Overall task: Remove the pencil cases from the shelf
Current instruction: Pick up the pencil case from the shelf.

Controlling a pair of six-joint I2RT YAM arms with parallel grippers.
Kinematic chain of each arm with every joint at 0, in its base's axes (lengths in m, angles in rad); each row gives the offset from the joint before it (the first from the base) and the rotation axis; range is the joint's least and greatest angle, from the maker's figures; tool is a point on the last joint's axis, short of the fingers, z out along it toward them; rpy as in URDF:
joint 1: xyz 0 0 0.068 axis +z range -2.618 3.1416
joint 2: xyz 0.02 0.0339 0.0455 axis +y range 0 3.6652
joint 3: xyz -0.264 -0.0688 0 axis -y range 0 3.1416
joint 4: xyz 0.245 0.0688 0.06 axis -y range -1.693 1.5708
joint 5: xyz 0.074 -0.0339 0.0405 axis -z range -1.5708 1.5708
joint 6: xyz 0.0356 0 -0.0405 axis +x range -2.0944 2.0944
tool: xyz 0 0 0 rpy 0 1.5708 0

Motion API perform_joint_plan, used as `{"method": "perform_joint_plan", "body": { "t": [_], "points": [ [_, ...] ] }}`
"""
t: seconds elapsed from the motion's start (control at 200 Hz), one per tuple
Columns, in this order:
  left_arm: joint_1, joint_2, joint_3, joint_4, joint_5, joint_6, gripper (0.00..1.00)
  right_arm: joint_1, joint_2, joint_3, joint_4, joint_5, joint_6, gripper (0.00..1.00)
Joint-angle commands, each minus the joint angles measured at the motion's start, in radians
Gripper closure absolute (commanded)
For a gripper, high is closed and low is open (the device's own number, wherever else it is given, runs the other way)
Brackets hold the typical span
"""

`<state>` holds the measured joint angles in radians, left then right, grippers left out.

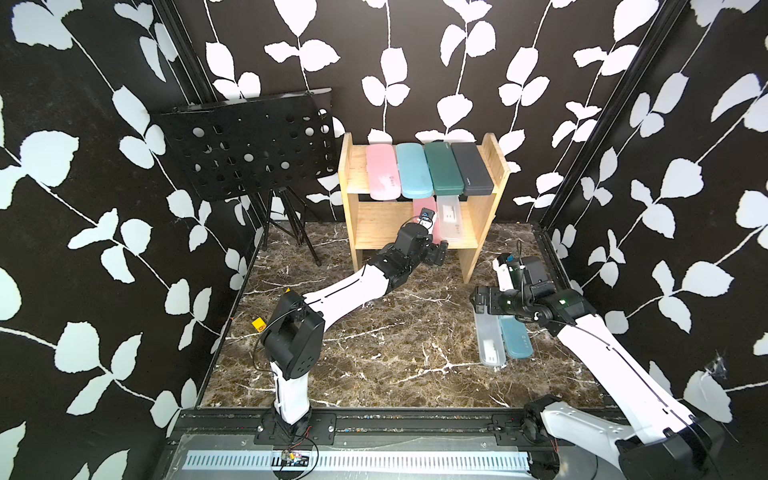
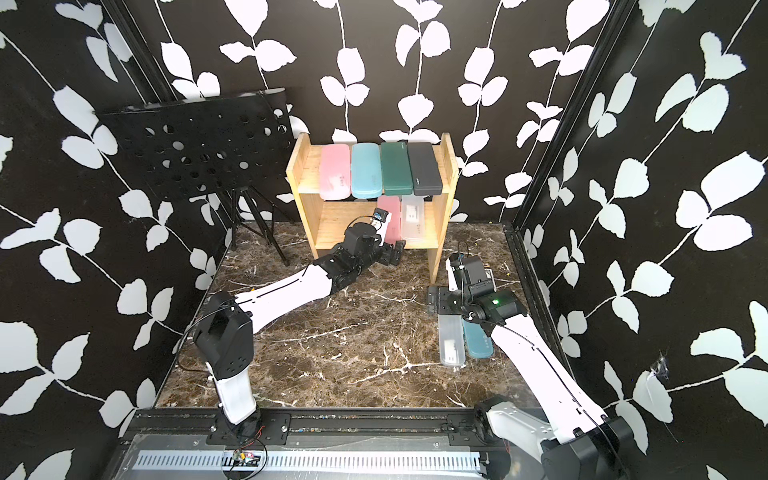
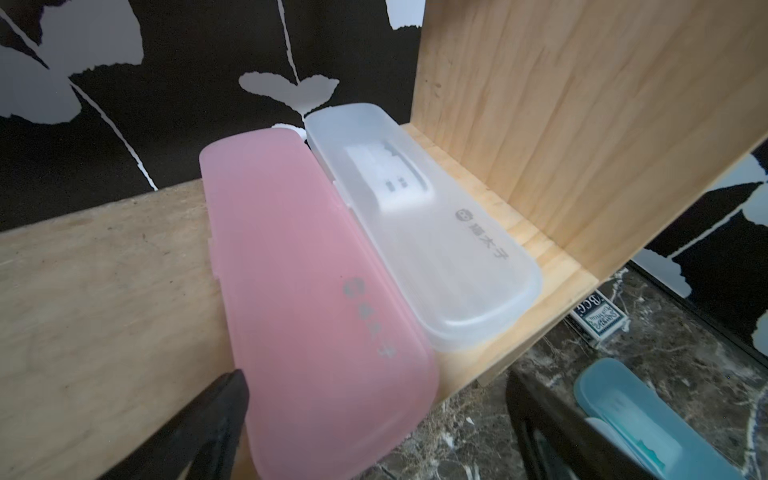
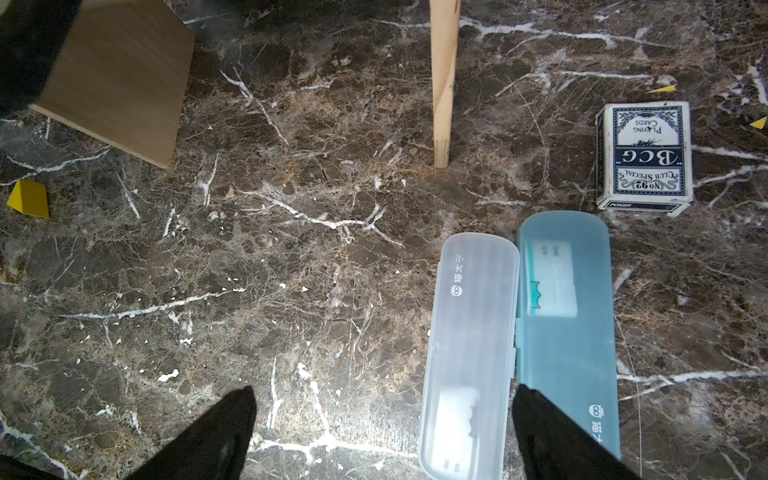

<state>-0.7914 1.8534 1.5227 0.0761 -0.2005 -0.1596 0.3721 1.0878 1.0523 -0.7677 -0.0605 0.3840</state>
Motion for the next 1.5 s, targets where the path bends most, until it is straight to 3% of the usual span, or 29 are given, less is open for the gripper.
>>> {"method": "perform_joint_plan", "body": {
  "t": [0.0, 0.255, 0.6, 1.185, 1.495],
  "points": [
    [-0.003, 0.009, 0.028, 0.013, -0.029, -0.003, 0.01, -0.010, 0.011, 0.049, 0.012, -0.015, -0.029, 0.01],
    [0.000, 0.030, 0.036, -0.014, -0.083, 0.005, 0.01, -0.019, 0.016, 0.043, 0.009, -0.031, -0.040, 0.01],
    [0.028, -0.033, -0.067, -0.023, -0.143, 0.017, 0.01, -0.021, 0.010, 0.025, 0.023, -0.038, -0.027, 0.01],
    [0.049, -0.047, -0.098, 0.043, -0.110, -0.020, 0.01, -0.022, 0.007, 0.022, 0.008, -0.024, -0.032, 0.01],
    [0.059, -0.016, -0.043, 0.049, -0.056, -0.051, 0.01, -0.021, 0.009, 0.026, 0.005, -0.016, -0.037, 0.01]
  ]
}}
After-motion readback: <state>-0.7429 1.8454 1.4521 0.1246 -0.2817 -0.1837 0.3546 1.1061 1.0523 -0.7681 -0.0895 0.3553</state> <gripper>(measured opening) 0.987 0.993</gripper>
